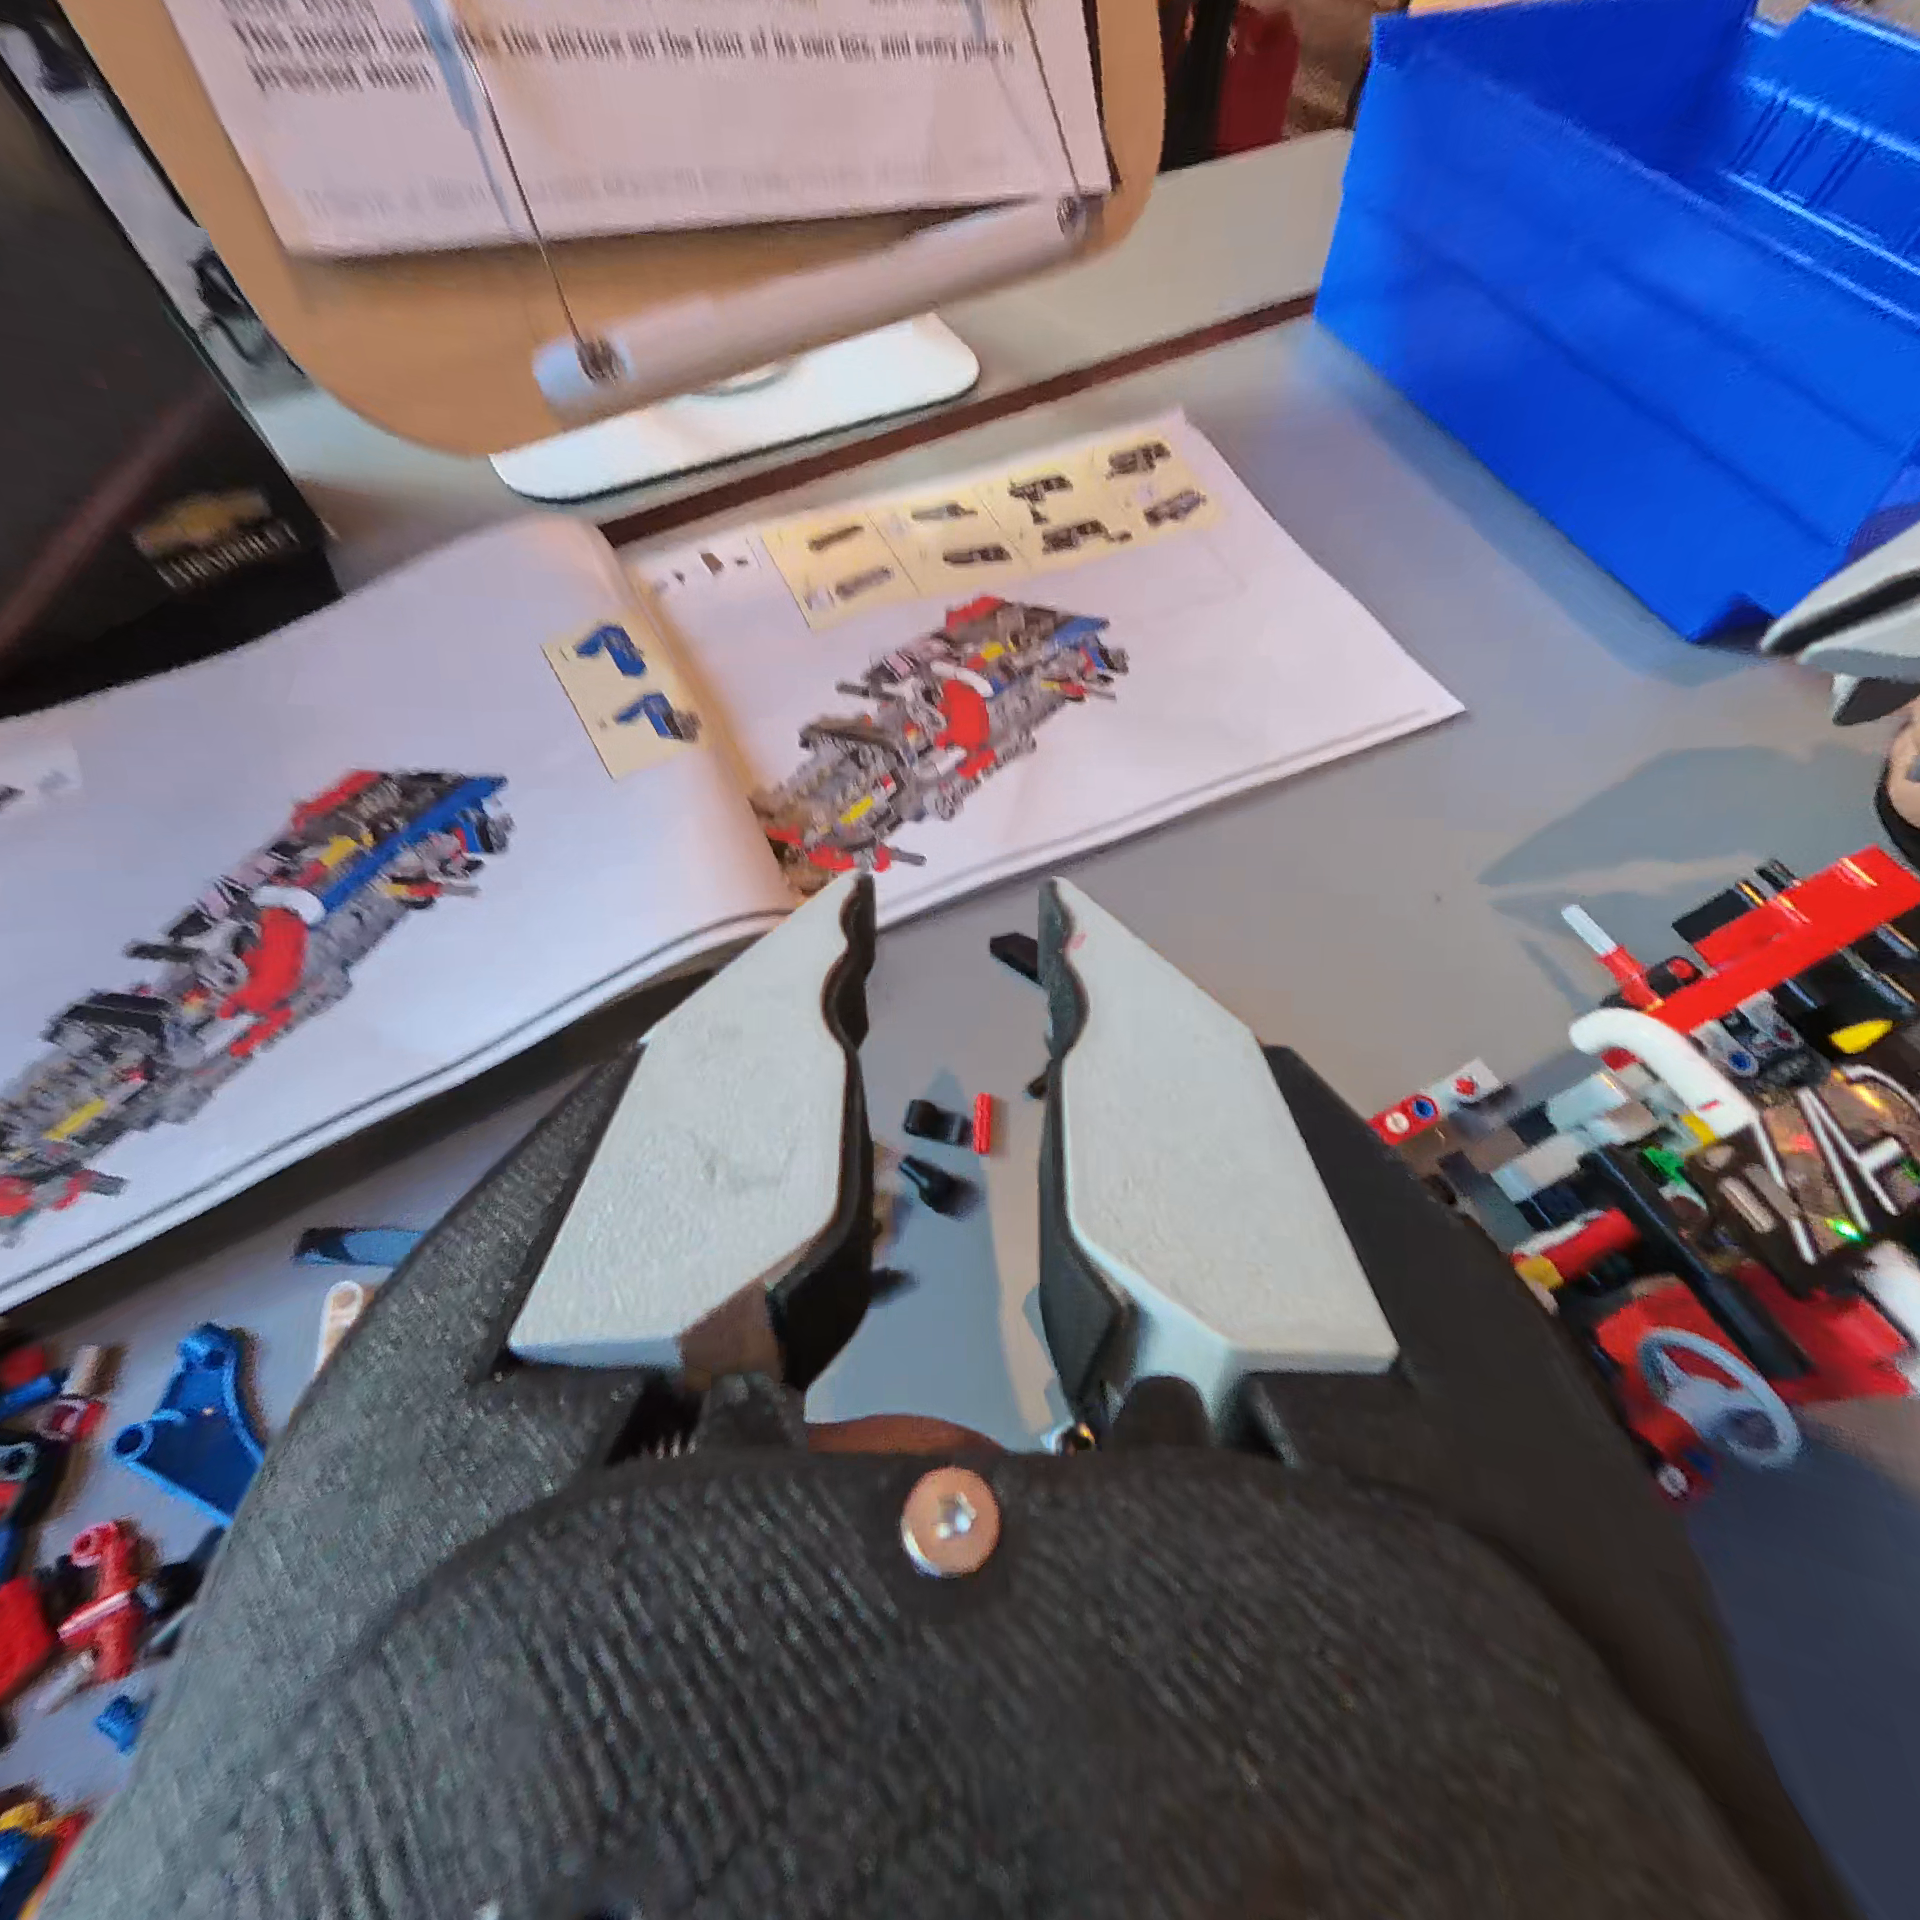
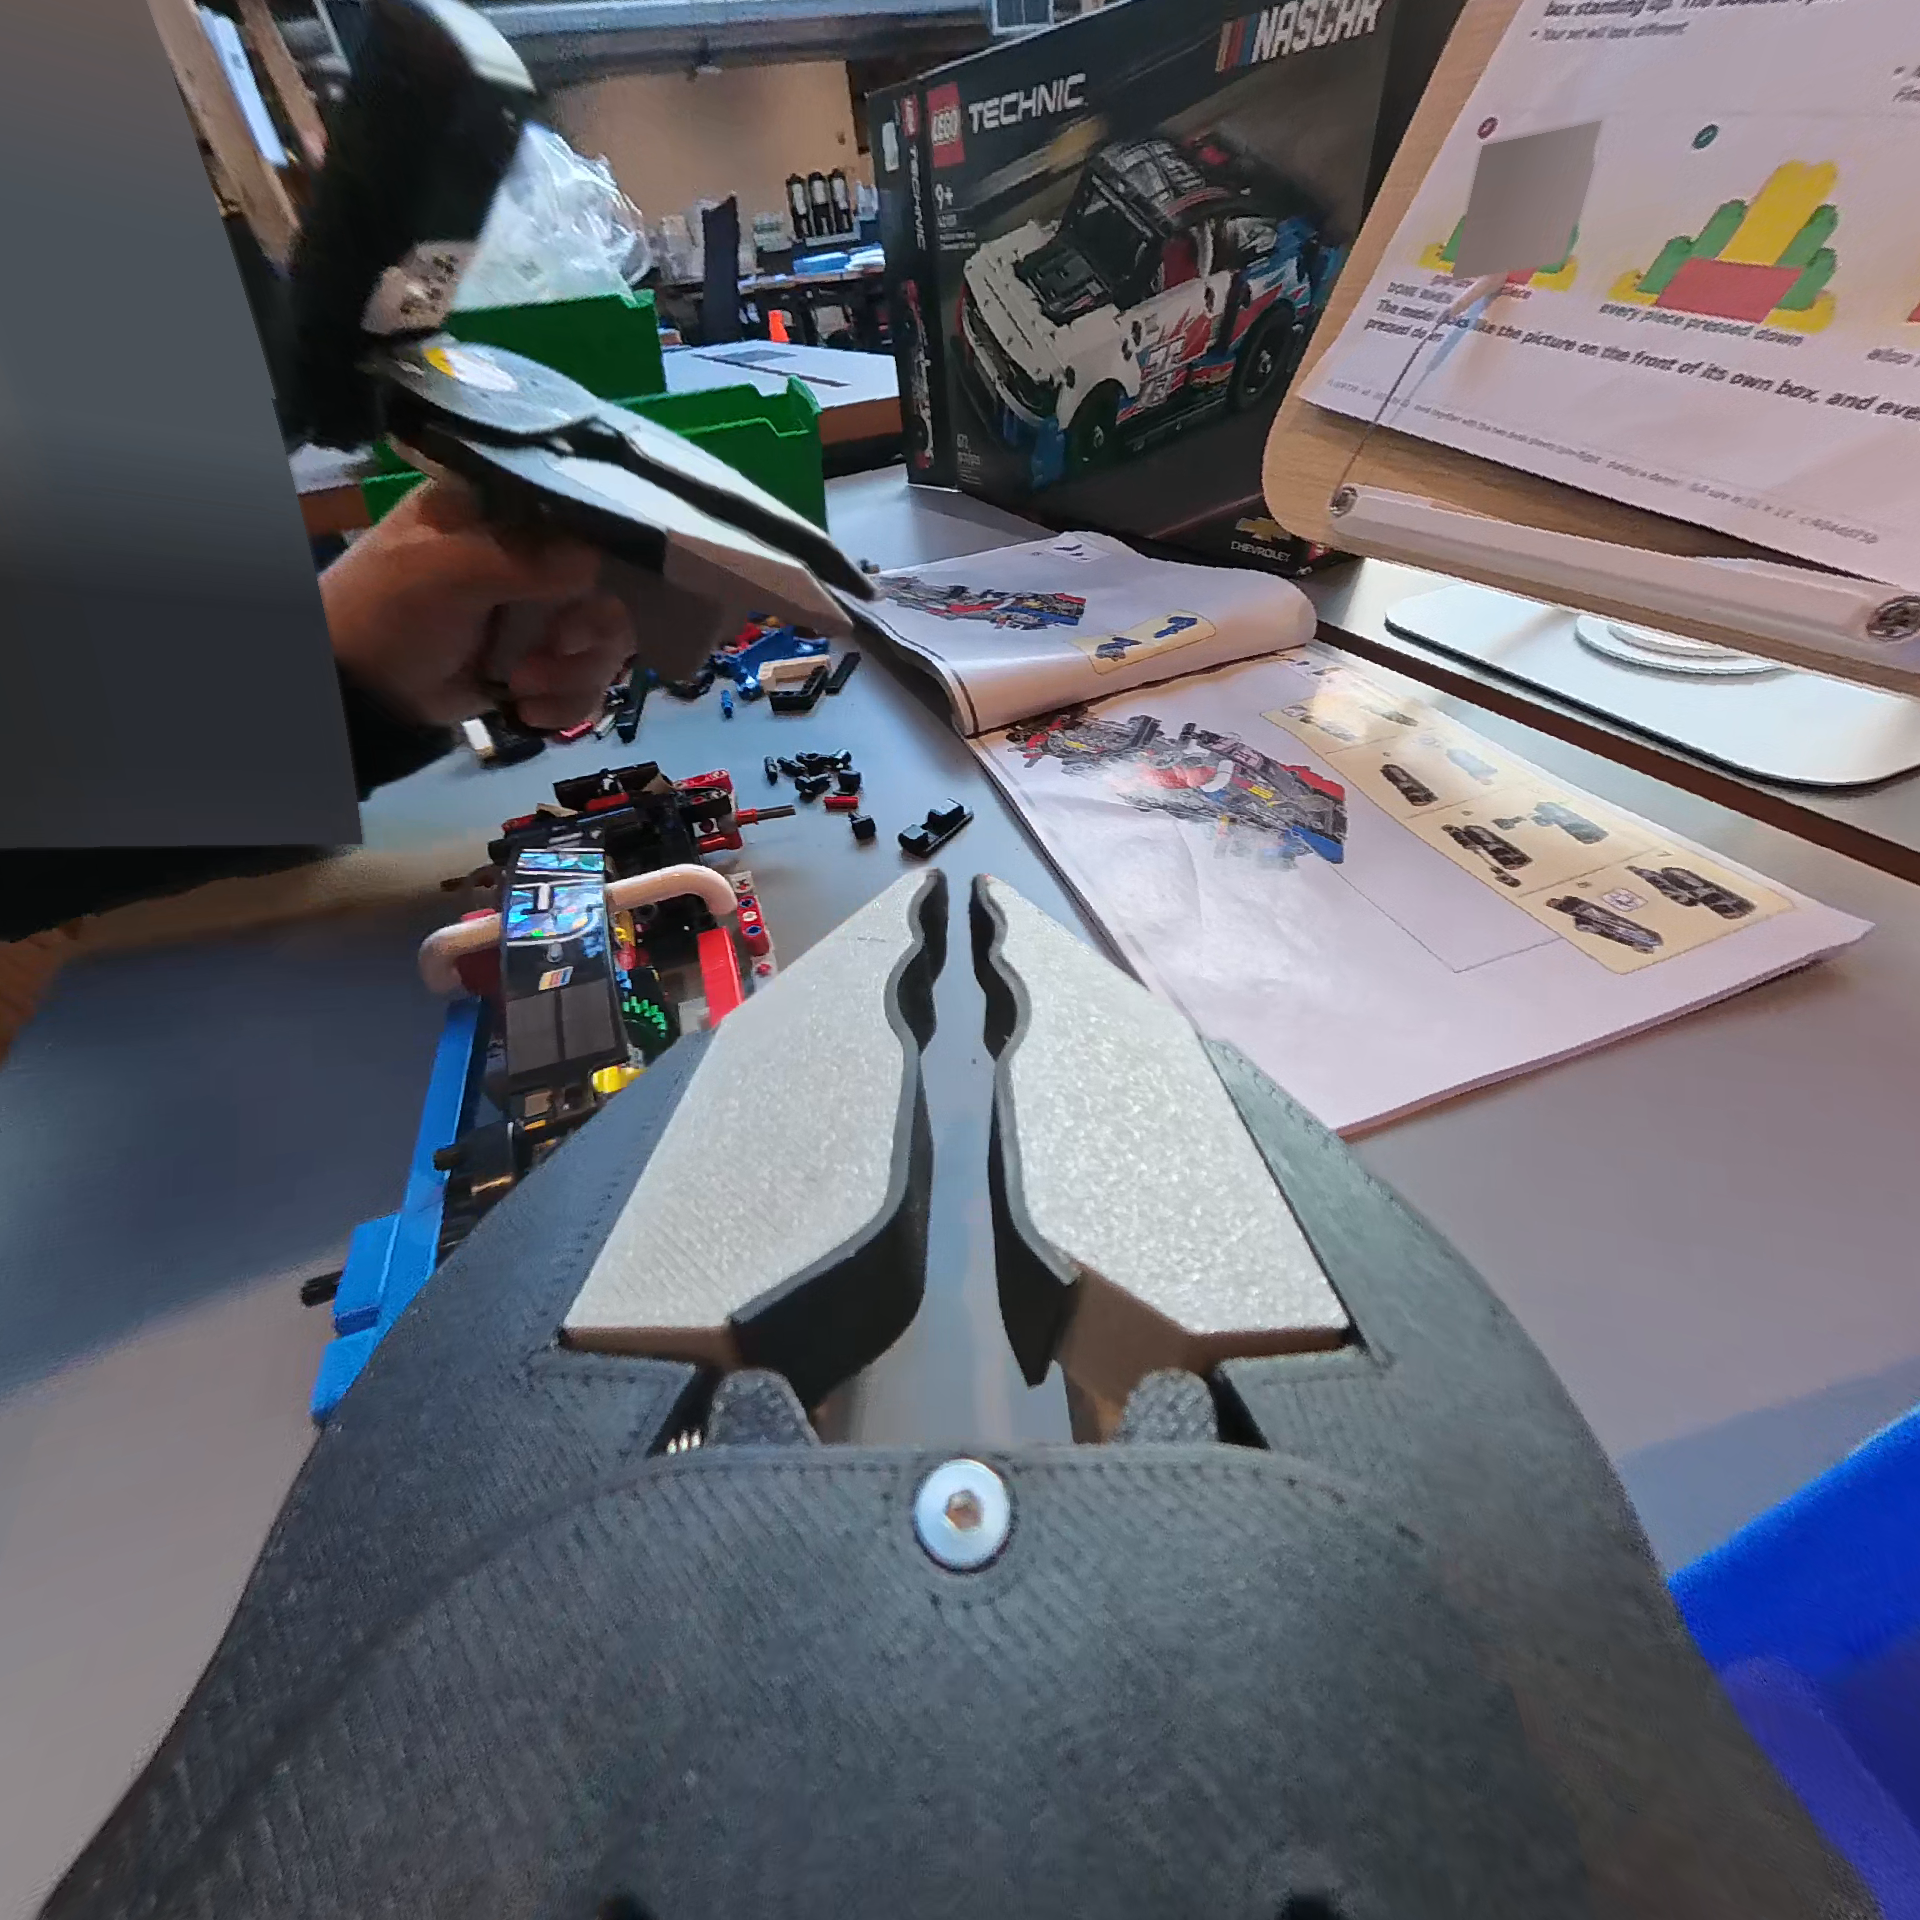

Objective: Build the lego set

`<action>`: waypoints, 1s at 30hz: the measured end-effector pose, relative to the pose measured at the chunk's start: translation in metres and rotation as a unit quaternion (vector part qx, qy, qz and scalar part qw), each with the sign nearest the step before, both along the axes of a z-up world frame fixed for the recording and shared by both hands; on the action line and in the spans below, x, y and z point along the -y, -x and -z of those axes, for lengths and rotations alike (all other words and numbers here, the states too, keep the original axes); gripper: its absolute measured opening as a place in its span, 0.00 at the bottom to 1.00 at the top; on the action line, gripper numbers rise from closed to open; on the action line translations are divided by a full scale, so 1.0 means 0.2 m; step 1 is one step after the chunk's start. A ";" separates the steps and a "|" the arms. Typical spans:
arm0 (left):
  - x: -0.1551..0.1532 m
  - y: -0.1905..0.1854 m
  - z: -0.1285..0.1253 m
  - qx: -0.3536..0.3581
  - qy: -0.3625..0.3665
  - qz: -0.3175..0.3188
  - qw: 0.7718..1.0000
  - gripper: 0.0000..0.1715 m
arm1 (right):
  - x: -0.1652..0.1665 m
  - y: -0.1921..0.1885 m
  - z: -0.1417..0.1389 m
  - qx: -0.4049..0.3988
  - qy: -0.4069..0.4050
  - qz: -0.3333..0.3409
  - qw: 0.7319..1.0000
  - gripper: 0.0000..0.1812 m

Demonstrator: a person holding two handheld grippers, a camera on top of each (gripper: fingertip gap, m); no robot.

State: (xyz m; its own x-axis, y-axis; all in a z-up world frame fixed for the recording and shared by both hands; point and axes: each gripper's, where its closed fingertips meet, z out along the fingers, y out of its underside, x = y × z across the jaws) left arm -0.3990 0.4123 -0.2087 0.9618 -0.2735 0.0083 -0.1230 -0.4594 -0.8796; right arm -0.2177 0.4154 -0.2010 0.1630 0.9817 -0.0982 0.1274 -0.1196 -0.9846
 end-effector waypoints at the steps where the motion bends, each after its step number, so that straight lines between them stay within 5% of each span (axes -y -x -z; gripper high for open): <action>1: -0.01 0.01 -0.03 -0.004 -0.011 -0.006 1.000 0.17 | -0.01 0.00 0.00 0.005 -0.006 0.006 1.000 0.00; 5: 0.00 0.02 -0.11 0.015 -0.057 -0.022 0.998 0.16 | -0.08 0.02 0.01 0.023 -0.039 0.042 0.998 0.00; 12: -0.01 0.00 -0.05 -0.029 -0.042 -0.011 0.999 0.15 | -0.17 0.10 -0.01 0.019 -0.042 0.082 0.996 0.00; 30: 0.01 0.03 -0.07 -0.001 -0.056 -0.018 0.998 0.14 | -0.24 0.07 0.02 0.036 -0.048 0.140 0.988 0.00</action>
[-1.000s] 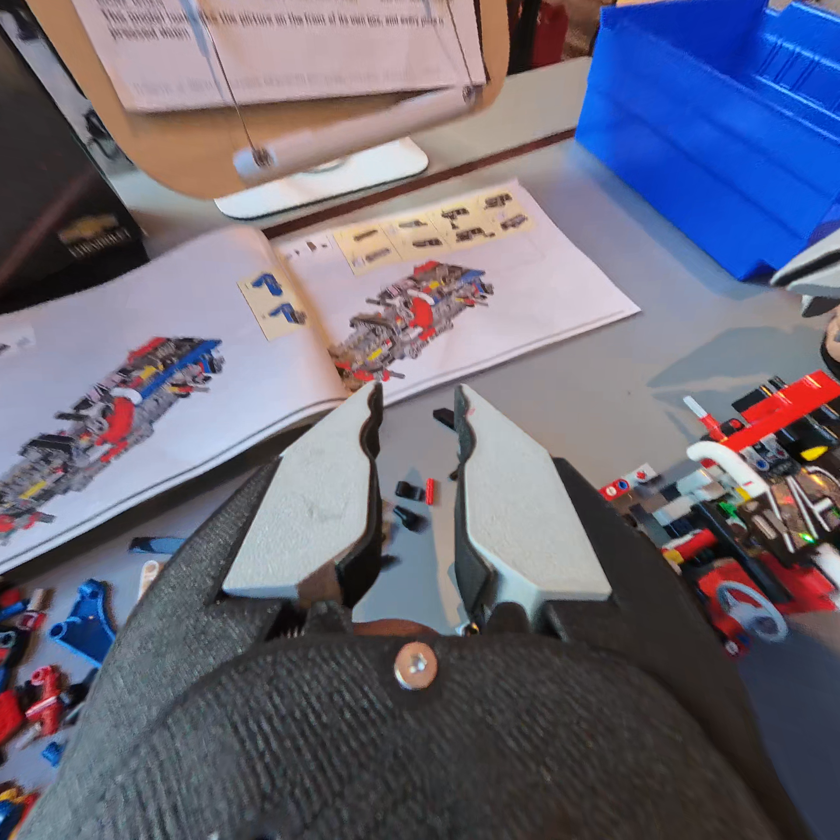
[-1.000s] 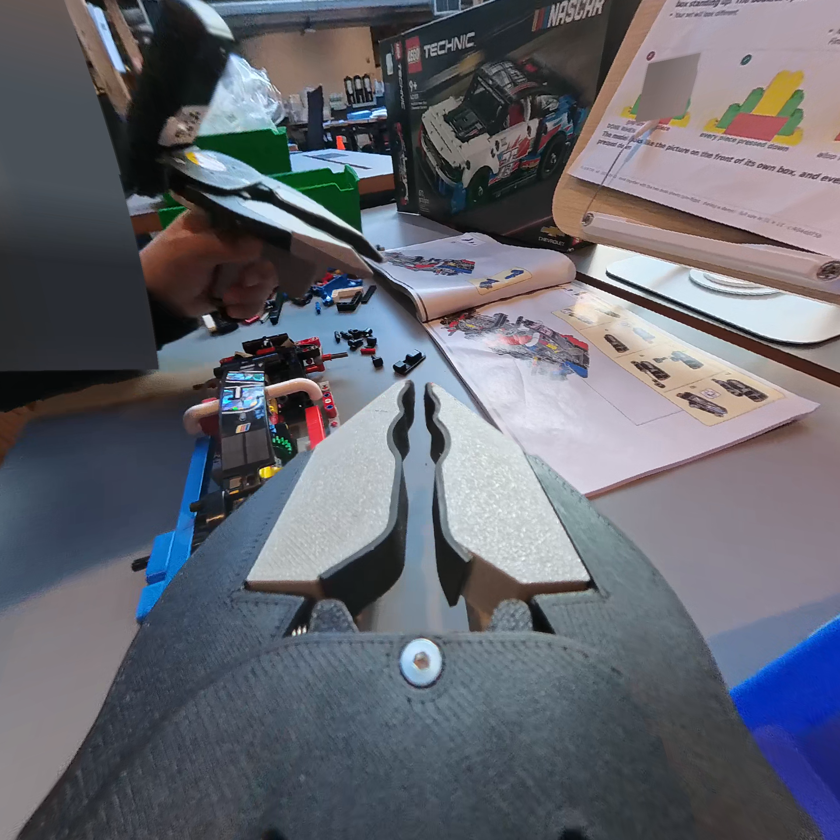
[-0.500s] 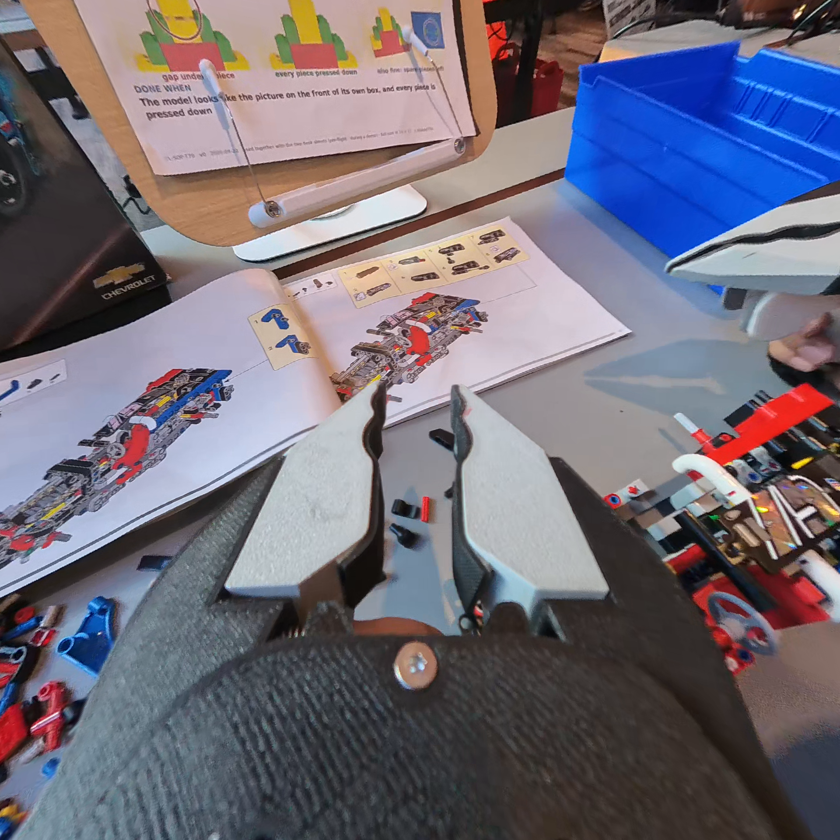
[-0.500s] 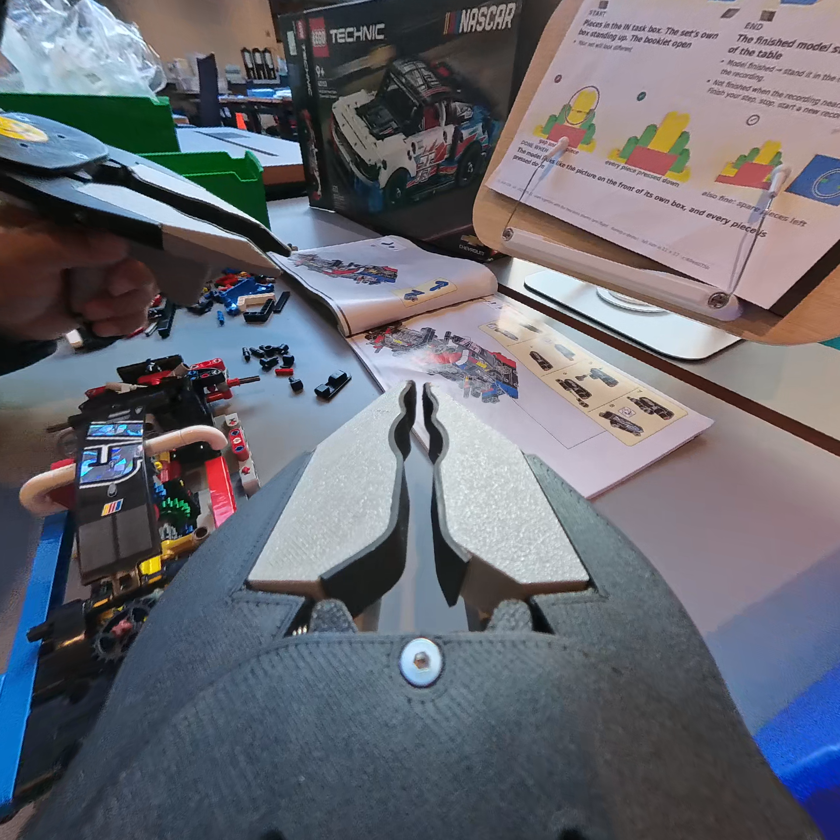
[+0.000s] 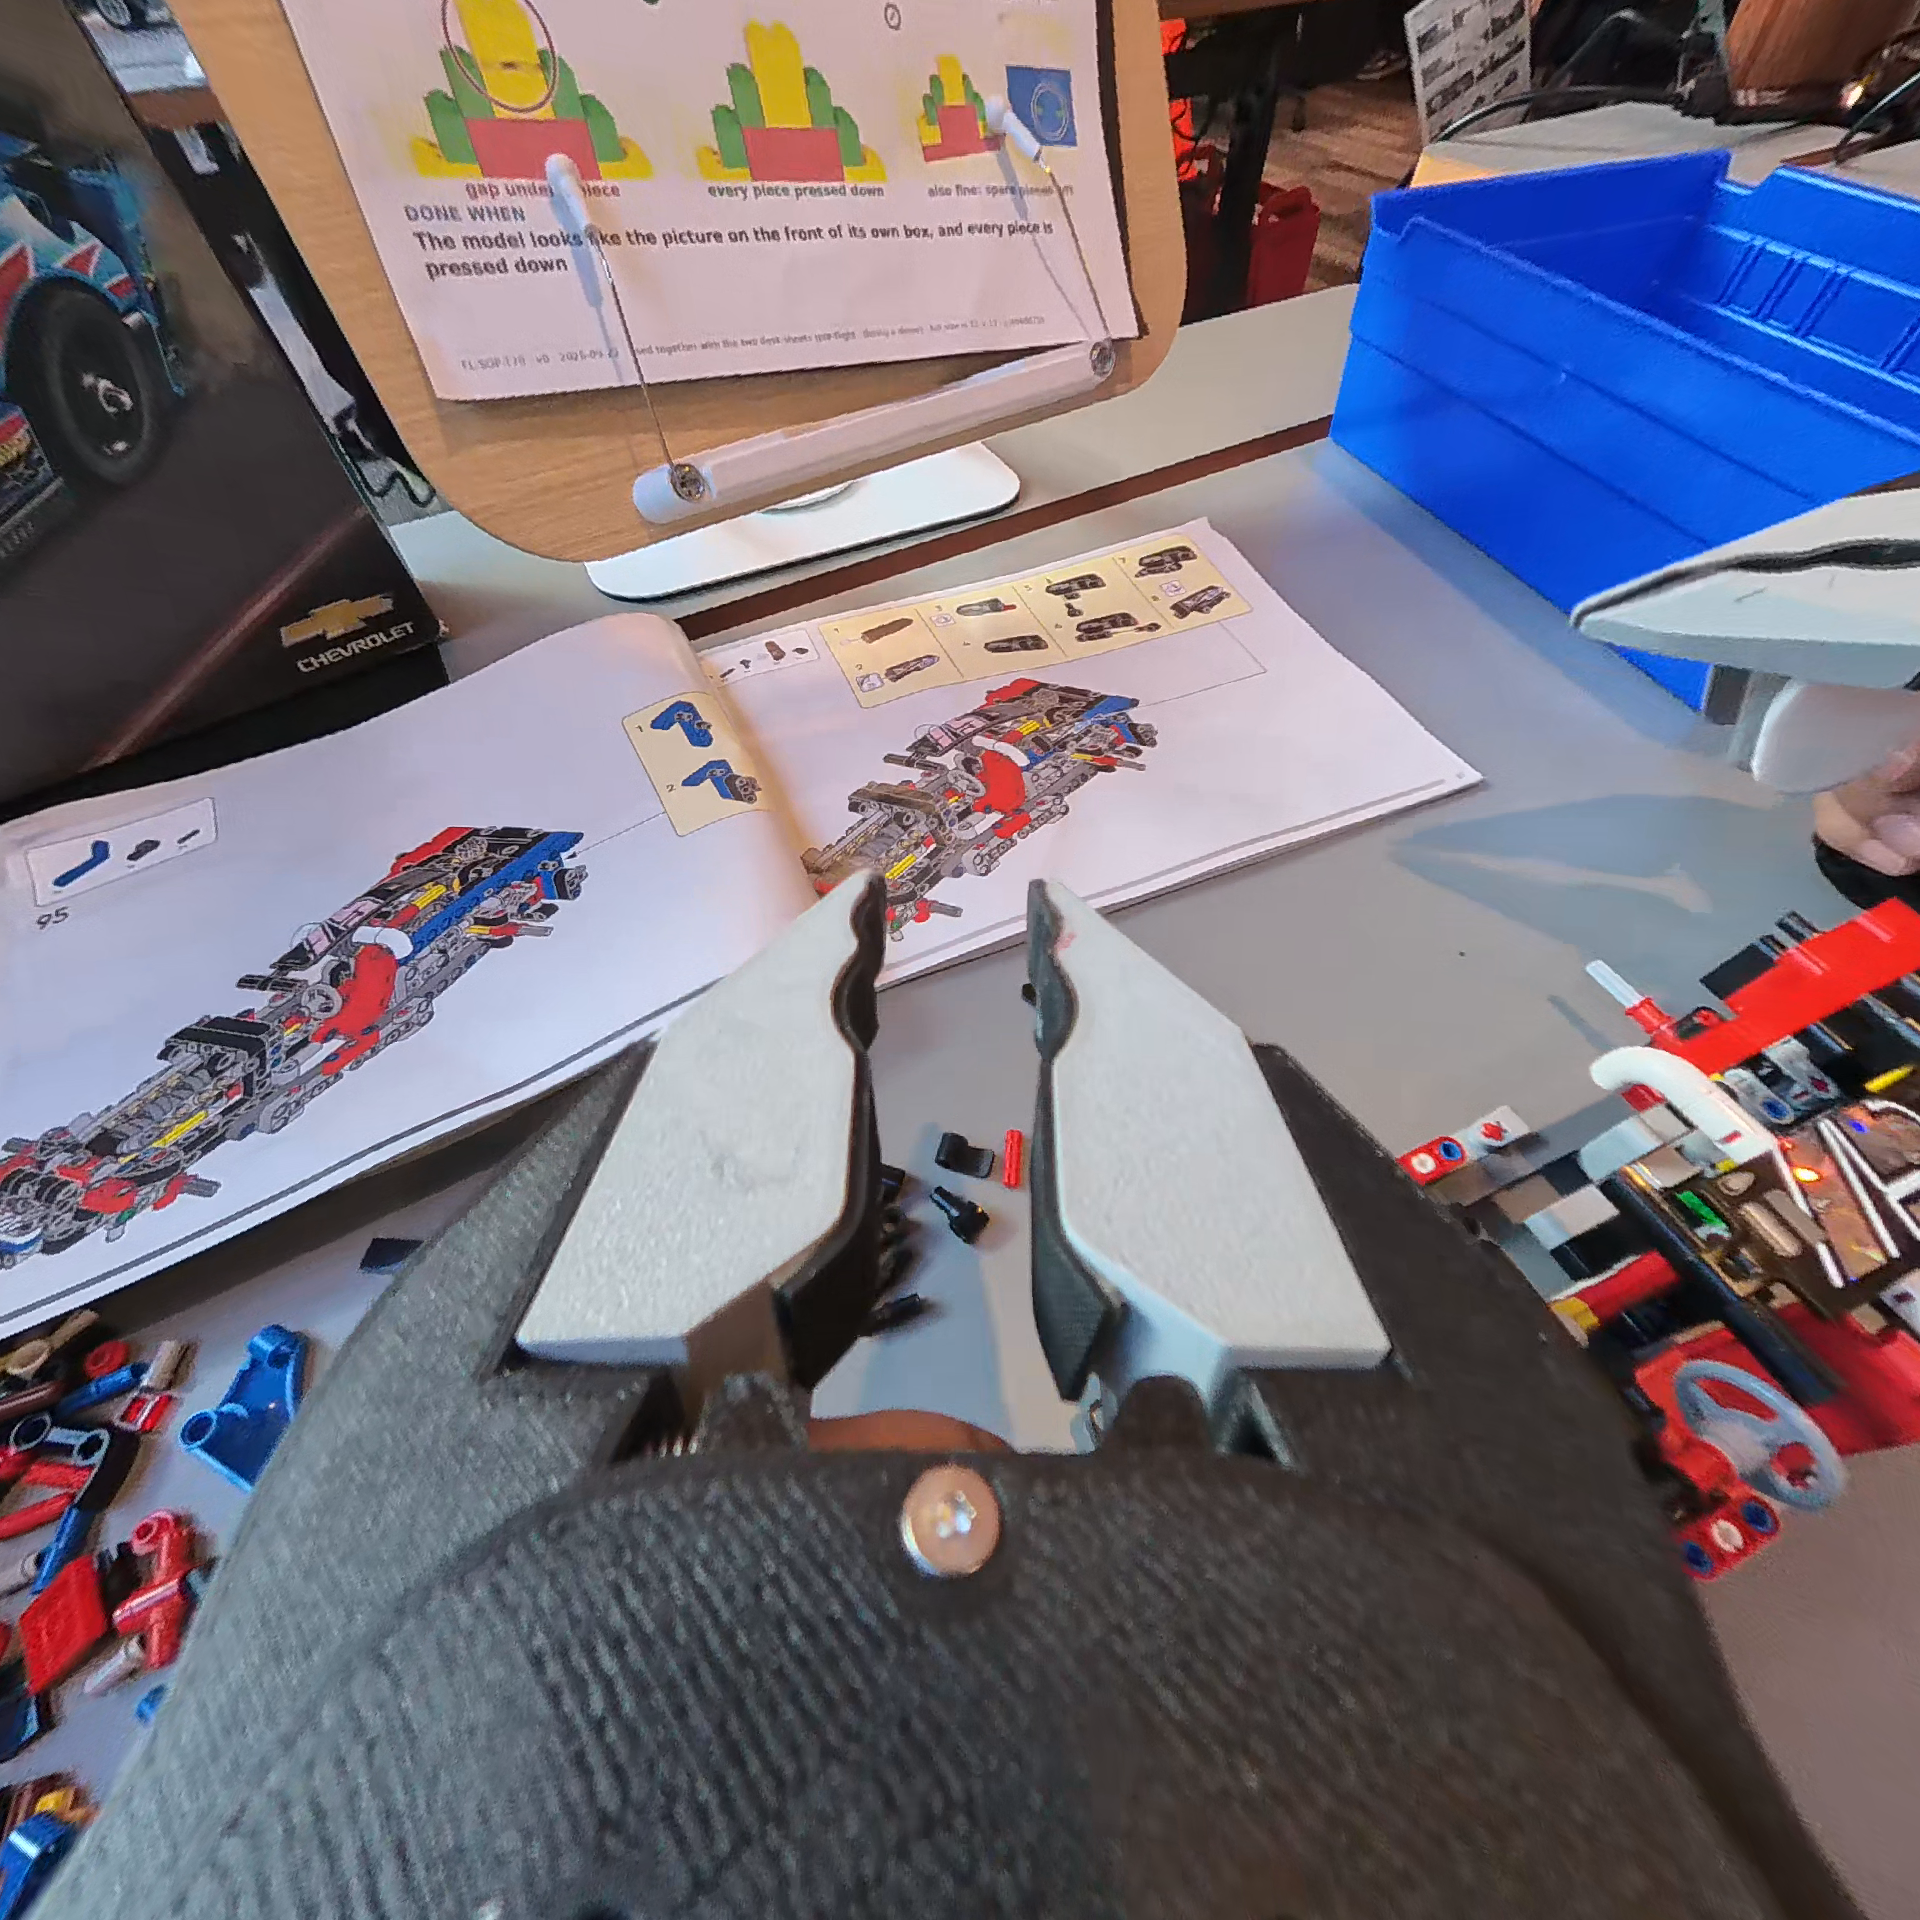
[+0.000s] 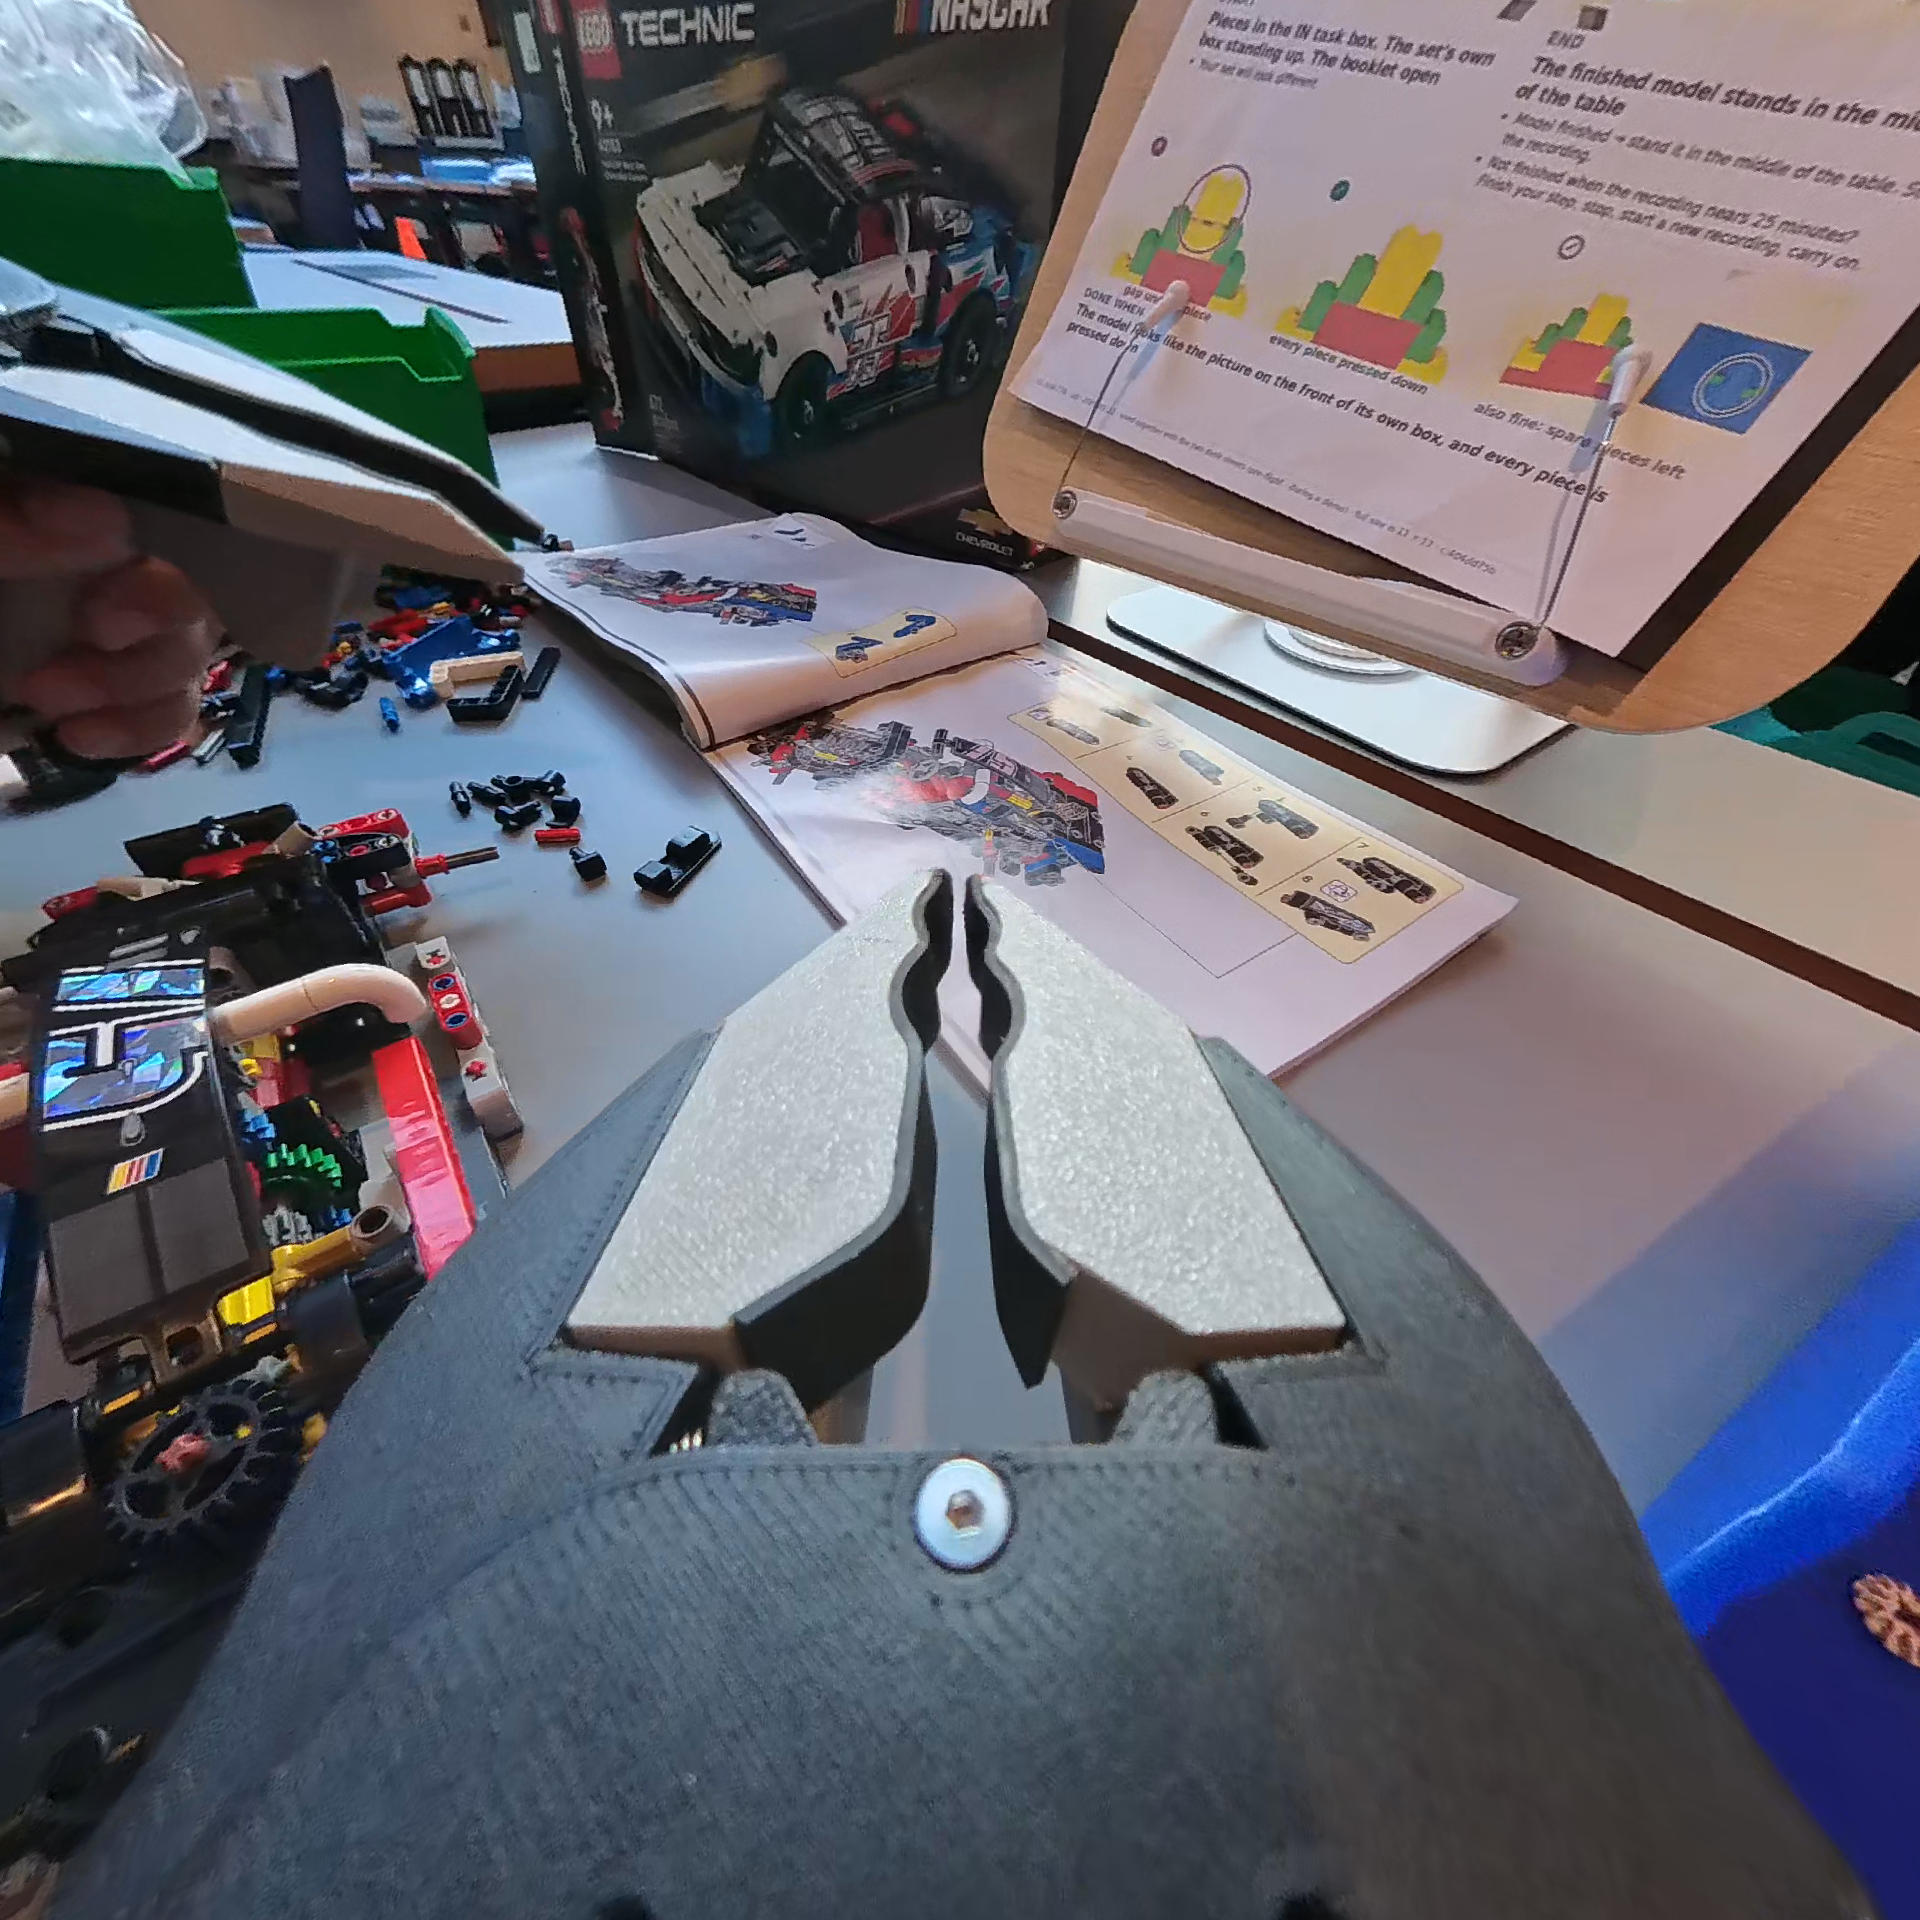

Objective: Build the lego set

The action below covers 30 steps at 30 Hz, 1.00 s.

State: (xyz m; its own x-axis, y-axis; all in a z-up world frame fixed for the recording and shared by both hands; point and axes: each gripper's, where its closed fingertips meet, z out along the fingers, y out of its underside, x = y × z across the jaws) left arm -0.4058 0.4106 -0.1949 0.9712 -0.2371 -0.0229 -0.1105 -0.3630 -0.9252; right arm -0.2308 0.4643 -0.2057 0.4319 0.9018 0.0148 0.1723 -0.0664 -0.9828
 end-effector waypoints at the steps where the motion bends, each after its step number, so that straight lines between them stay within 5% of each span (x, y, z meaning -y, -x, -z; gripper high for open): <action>1: 0.00 0.00 0.01 0.001 0.002 0.001 1.000 0.14 | -0.01 0.00 0.00 -0.001 0.003 0.000 1.000 0.00; 30: -0.01 -0.05 0.07 -0.020 0.020 0.013 1.000 0.14 | -0.01 0.02 0.00 -0.027 0.043 -0.044 0.998 0.00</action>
